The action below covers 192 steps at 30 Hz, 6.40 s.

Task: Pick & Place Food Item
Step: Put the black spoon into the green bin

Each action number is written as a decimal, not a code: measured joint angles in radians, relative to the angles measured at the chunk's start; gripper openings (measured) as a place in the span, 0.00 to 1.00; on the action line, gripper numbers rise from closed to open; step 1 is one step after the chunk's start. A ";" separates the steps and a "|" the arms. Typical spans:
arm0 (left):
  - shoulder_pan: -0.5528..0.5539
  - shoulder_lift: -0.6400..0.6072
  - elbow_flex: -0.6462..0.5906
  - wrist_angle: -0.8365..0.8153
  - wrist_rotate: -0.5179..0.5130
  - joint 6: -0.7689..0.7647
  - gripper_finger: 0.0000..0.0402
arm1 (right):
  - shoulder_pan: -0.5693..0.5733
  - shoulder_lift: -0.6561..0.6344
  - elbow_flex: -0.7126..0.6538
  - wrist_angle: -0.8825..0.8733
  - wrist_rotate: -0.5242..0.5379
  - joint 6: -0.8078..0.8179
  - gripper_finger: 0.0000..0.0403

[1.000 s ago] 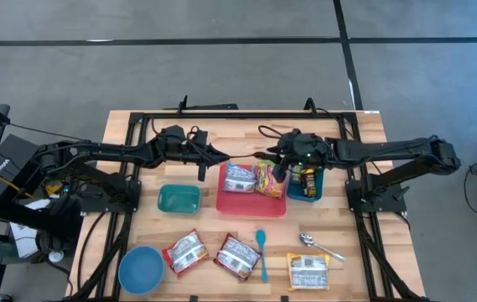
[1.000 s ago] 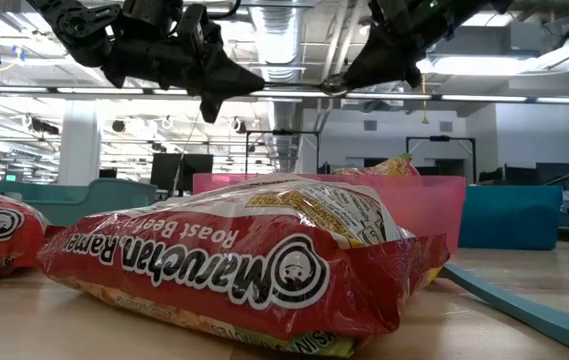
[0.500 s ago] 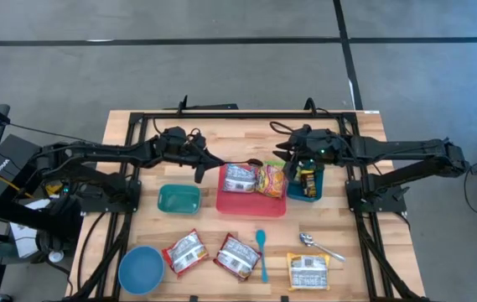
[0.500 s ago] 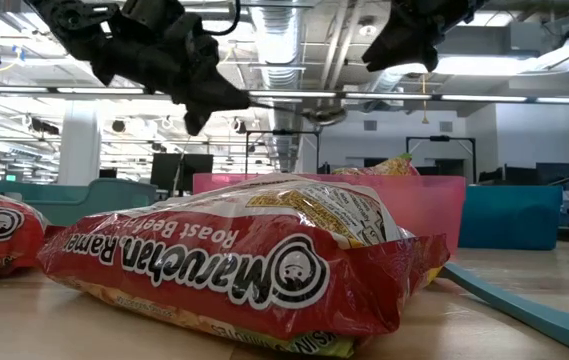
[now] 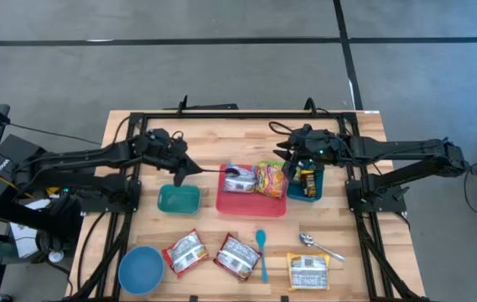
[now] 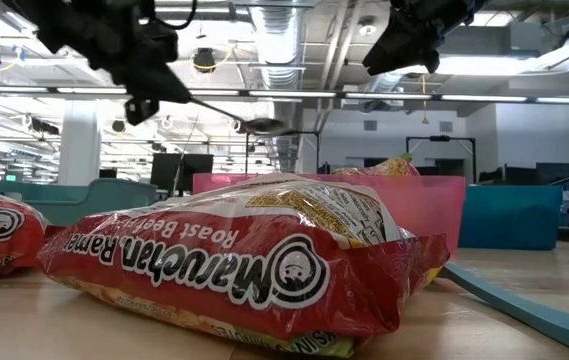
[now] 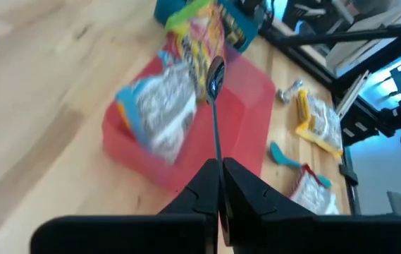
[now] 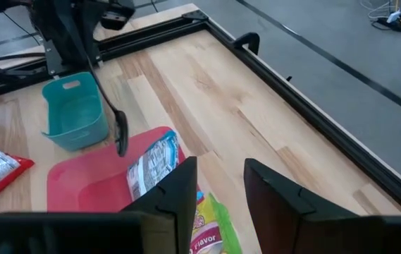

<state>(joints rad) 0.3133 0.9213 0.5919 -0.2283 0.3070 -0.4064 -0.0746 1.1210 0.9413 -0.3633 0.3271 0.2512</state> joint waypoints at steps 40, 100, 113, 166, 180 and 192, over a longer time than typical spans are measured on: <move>0.000 -0.154 0.174 -0.910 -0.024 -0.234 0.00 | -0.001 0.000 -0.076 0.071 0.019 0.000 0.28; 0.000 0.180 0.174 -0.650 0.115 -0.124 0.03 | -0.002 0.000 -0.076 0.088 0.014 -0.015 0.28; 0.000 0.180 0.173 -0.646 0.058 -0.096 0.04 | -0.002 0.000 -0.076 0.087 0.014 -0.015 0.28; 0.171 0.178 0.000 -0.506 0.236 0.036 0.10 | -0.002 0.000 -0.076 0.088 0.015 -0.016 0.28; 0.171 0.178 0.000 -0.513 0.240 0.006 0.22 | -0.002 0.000 -0.076 0.088 0.015 -0.016 0.28; 0.171 0.178 0.000 -0.534 0.240 0.006 0.34 | -0.002 0.000 -0.076 0.088 0.015 -0.016 0.28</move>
<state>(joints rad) 0.4843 1.0988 0.5922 -0.7621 0.5472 -0.4004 -0.0769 1.1210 0.8654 -0.2749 0.3422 0.2356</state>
